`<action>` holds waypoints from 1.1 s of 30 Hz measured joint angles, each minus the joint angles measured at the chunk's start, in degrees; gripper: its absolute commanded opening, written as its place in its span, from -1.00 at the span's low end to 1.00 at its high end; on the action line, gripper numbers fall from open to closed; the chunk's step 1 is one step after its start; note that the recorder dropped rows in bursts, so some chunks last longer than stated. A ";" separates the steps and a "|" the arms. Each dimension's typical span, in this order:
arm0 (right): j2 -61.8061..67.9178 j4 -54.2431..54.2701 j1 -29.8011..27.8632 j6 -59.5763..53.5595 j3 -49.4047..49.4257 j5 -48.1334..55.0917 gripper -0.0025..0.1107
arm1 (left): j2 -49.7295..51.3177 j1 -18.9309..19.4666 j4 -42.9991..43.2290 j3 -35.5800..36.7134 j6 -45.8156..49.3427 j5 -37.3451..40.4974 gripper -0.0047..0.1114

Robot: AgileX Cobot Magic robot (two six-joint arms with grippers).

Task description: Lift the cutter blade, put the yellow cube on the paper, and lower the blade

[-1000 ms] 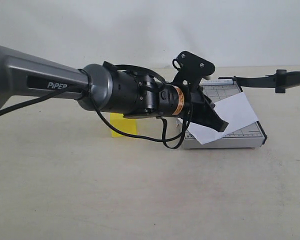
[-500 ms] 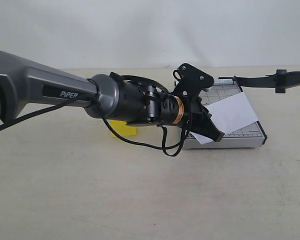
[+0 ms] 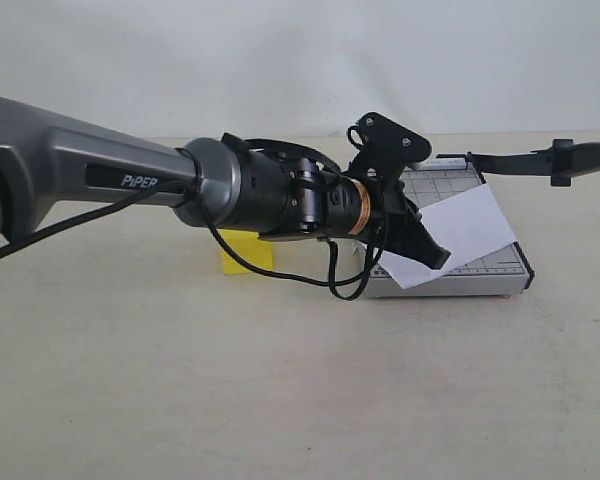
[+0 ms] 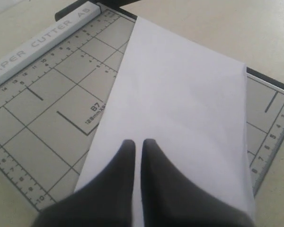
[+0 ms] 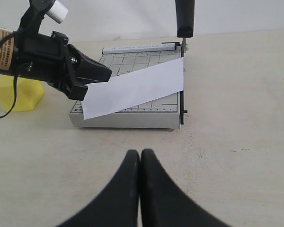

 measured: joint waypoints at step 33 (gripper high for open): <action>0.00 0.00 0.00 0.00 0.00 0.00 -0.96 | 5.17 0.00 0.00 -3.60 0.03 -4.59 -0.83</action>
